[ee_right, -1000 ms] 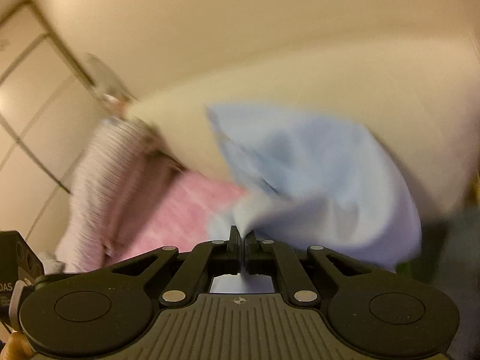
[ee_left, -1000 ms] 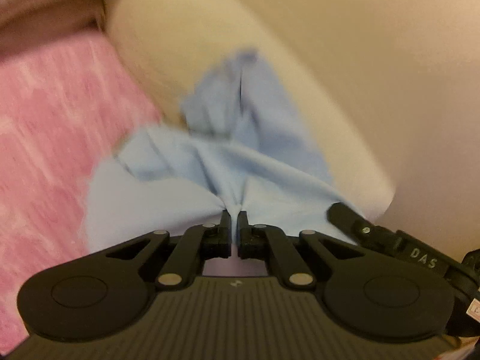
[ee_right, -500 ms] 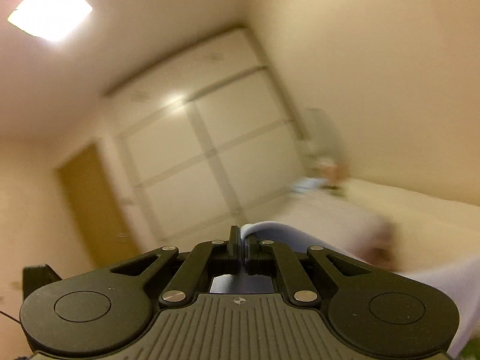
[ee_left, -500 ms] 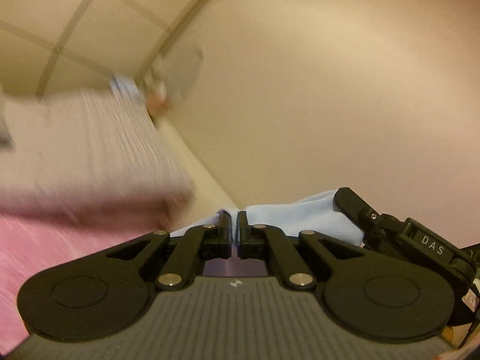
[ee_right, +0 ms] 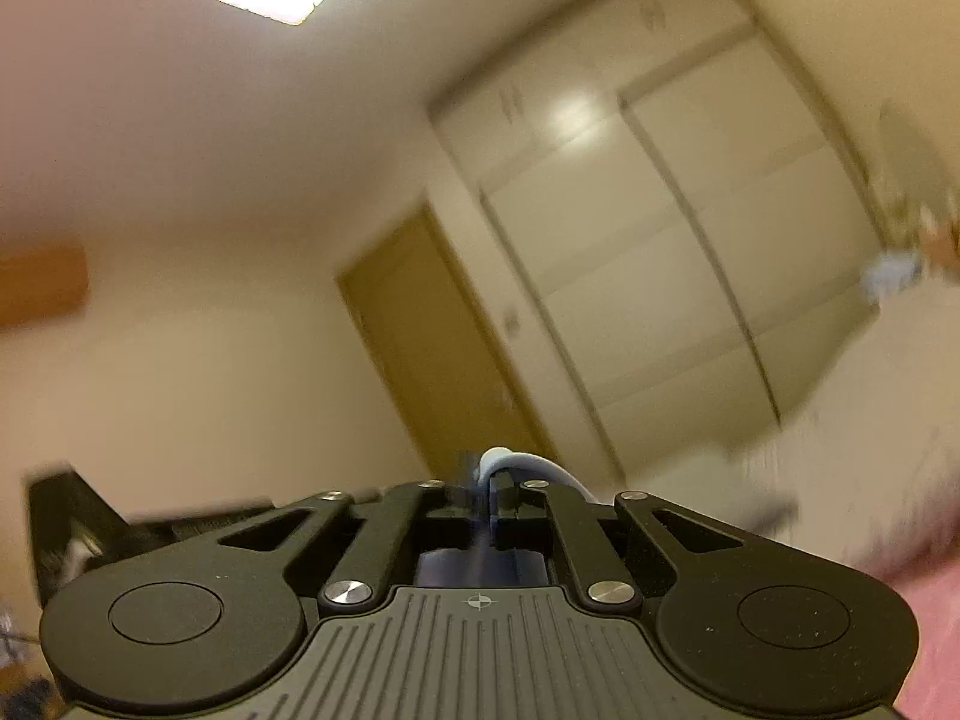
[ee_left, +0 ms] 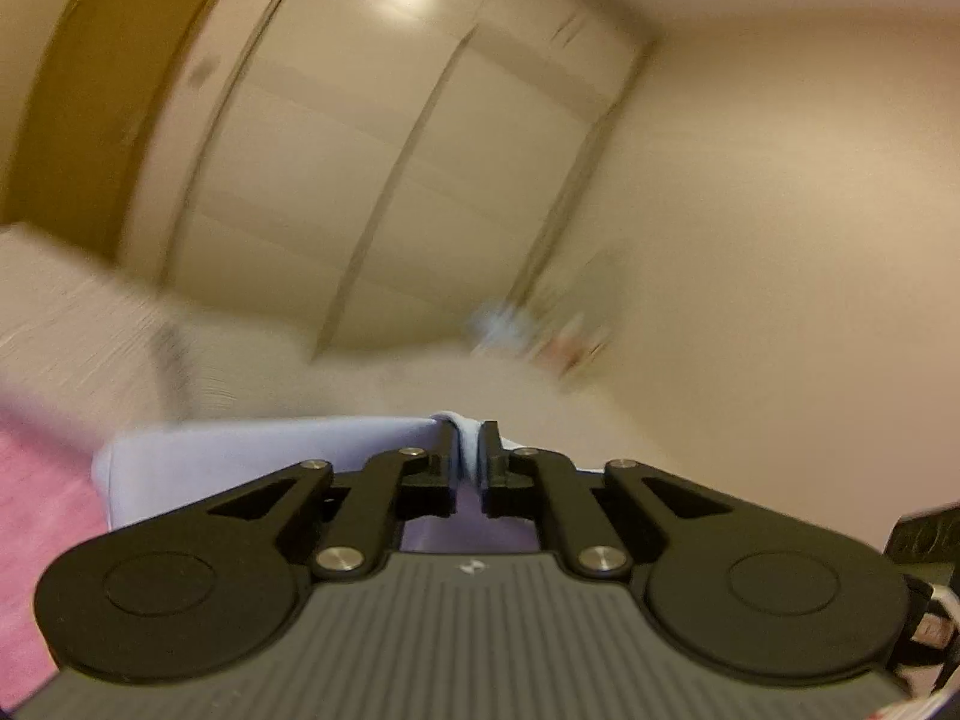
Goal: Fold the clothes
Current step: 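Lift the sweatshirt with both grippers and carry it onto the other bed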
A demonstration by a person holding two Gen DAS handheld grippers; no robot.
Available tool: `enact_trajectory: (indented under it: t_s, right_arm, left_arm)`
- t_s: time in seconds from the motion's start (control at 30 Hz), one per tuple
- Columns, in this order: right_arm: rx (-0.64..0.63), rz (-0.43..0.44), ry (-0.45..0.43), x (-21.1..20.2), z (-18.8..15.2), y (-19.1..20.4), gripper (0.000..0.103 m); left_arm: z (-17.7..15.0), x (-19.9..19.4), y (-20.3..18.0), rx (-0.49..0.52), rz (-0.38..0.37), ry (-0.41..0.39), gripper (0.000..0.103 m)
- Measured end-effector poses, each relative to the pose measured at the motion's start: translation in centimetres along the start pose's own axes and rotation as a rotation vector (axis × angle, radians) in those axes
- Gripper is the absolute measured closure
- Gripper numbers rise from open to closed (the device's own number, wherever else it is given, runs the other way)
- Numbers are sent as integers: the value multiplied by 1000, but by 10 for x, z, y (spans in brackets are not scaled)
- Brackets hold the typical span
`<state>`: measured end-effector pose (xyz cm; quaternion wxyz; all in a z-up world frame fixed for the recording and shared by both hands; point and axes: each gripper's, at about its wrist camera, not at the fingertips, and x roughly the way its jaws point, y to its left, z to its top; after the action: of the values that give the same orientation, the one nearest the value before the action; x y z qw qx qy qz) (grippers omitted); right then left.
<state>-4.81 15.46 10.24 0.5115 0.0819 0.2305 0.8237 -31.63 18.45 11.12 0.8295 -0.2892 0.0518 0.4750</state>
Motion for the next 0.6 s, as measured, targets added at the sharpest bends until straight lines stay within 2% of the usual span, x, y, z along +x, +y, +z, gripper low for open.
enact_trajectory:
  t_s: [0.03,0.07,0.1,0.13,0.2,0.27,0.37,0.43,0.5,0.6]
  right_arm:
    - [2,-39,115,25,-12,12,93]
    - [3,-77,234,50,-26,21,74]
    - [0,-112,361,74,-43,24,63]
    - [-6,-141,467,94,-62,28,47]
    - [-30,-162,548,106,-97,41,45]
    - [-45,-174,614,111,-128,54,45]
    - [-51,-159,713,102,-166,53,45]
    - [-99,-166,763,94,-183,65,45]
    - [-156,-164,794,74,-205,79,45]
    - [-210,-141,814,59,-223,90,45]
  left_arm:
    - [-3,2,21,-15,64,57,96]
    - [-10,1,40,-22,122,109,96]
    - [-19,-2,57,-24,175,151,96]
    - [-29,-8,73,-26,228,190,96]
    - [-49,-20,105,-28,327,272,95]
    - [-72,-35,126,-41,389,341,95]
    - [-113,-67,151,-86,438,409,94]
    - [-142,-80,163,-130,469,444,94]
    - [-168,-92,166,-166,496,484,94]
    - [-203,-111,172,-167,521,528,94]
